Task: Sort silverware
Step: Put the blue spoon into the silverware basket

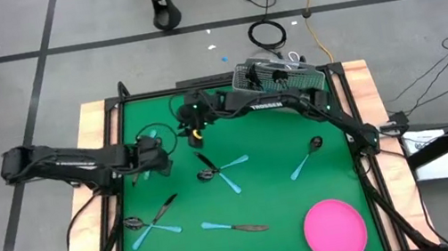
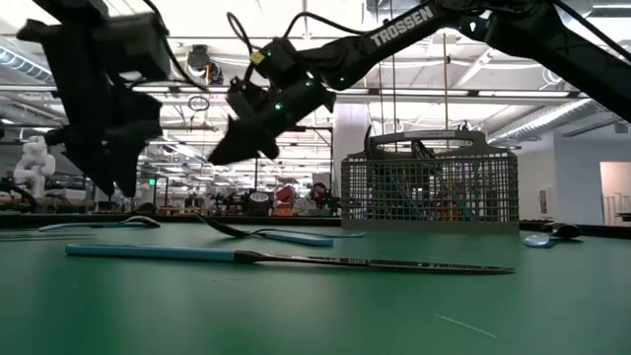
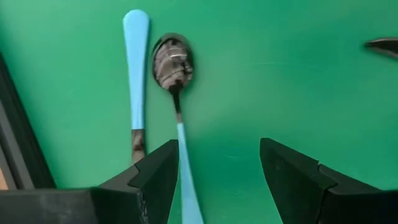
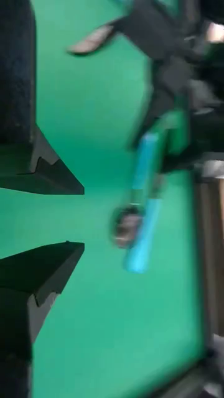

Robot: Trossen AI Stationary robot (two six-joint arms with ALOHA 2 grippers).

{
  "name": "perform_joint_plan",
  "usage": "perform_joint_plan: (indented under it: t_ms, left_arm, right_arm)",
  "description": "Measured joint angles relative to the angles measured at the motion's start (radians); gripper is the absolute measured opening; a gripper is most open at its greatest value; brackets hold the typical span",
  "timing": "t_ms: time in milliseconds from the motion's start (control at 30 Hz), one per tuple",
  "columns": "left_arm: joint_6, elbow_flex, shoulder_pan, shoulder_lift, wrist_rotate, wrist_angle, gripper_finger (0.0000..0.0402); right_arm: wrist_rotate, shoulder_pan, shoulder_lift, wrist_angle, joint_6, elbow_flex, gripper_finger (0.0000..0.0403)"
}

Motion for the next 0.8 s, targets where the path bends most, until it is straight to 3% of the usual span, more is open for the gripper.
perform_joint_plan:
  t_ms: [167,800]
  left_arm:
    - [0.007,0.000,0.026,0.091,0.005,0.002,0.0228]
    - [0.239,-0.019,0.216,0.225,0.057,0.148,0.0227]
  right_arm:
    - [-0.020,-0.002,-0.012,-0.150,-0.031,-0.001,0.0123]
    - [-0.020,0.027,-0.022,-0.147,-0.042,0.000,0.0123]
